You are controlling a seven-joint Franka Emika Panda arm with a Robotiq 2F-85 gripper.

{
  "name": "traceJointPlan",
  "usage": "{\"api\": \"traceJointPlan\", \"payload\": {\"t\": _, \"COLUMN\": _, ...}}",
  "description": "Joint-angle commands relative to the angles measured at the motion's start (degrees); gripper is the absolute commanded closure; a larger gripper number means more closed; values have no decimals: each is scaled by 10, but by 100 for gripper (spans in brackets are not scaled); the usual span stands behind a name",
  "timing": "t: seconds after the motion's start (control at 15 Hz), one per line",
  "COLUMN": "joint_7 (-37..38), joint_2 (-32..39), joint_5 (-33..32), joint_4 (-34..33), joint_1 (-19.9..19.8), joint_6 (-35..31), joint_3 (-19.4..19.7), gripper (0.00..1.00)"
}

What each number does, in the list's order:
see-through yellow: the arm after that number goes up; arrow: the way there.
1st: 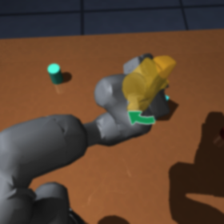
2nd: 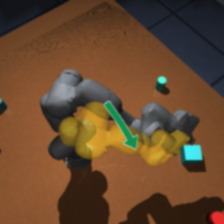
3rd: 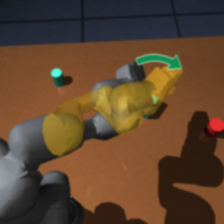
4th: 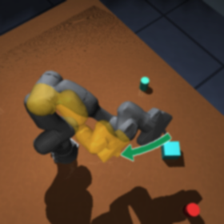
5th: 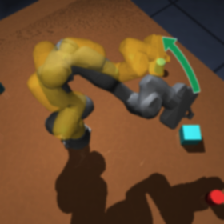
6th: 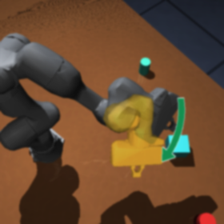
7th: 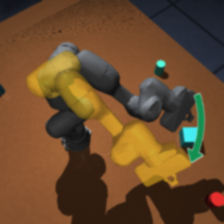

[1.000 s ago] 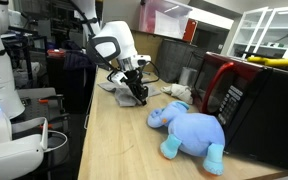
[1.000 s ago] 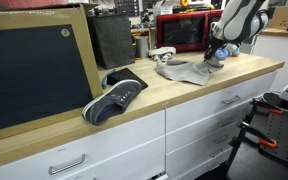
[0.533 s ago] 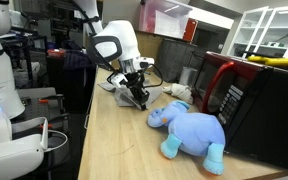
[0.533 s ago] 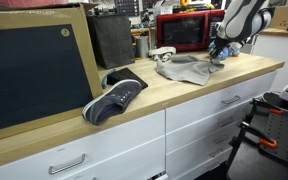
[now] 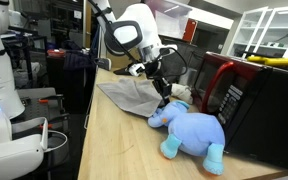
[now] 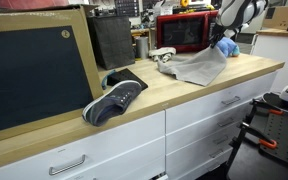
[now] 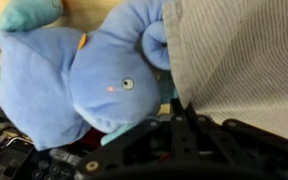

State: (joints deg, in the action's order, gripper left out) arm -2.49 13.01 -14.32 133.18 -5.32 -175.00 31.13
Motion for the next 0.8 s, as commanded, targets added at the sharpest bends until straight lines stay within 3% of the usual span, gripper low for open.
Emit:
{"api": "traceJointPlan", "payload": {"t": 0.0, "joint_7": 108, "joint_2": 20, "joint_5": -38, "joint_4": -55, "joint_1": 80, "joint_6": 50, "joint_3": 73, "gripper": 65}}
{"api": "traceJointPlan", "payload": {"t": 0.2, "joint_7": 179, "joint_2": 11, "joint_5": -50, "joint_4": -75, "joint_1": 135, "joint_6": 91, "joint_3": 107, "gripper": 43}}
{"api": "traceJointPlan", "payload": {"t": 0.33, "joint_7": 186, "joint_2": -8, "joint_5": -35, "joint_4": -76, "joint_1": 151, "joint_6": 134, "joint_3": 95, "gripper": 28}}
{"api": "traceJointPlan", "payload": {"t": 0.47, "joint_7": 160, "joint_2": -32, "joint_5": 0, "joint_4": -69, "joint_1": 157, "joint_6": 196, "joint_3": 57, "gripper": 12}}
{"api": "traceJointPlan", "payload": {"t": 0.53, "joint_7": 158, "joint_2": -46, "joint_5": 2, "joint_4": -68, "joint_1": 118, "joint_6": 231, "joint_3": -5, "gripper": 6}}
{"api": "traceJointPlan", "payload": {"t": 0.6, "joint_7": 149, "joint_2": -53, "joint_5": 20, "joint_4": -65, "joint_1": 109, "joint_6": 262, "joint_3": -39, "gripper": 1}}
{"api": "traceJointPlan", "payload": {"t": 0.73, "joint_7": 148, "joint_2": -59, "joint_5": 48, "joint_4": -63, "joint_1": 82, "joint_6": 295, "joint_3": -110, "gripper": 0}}
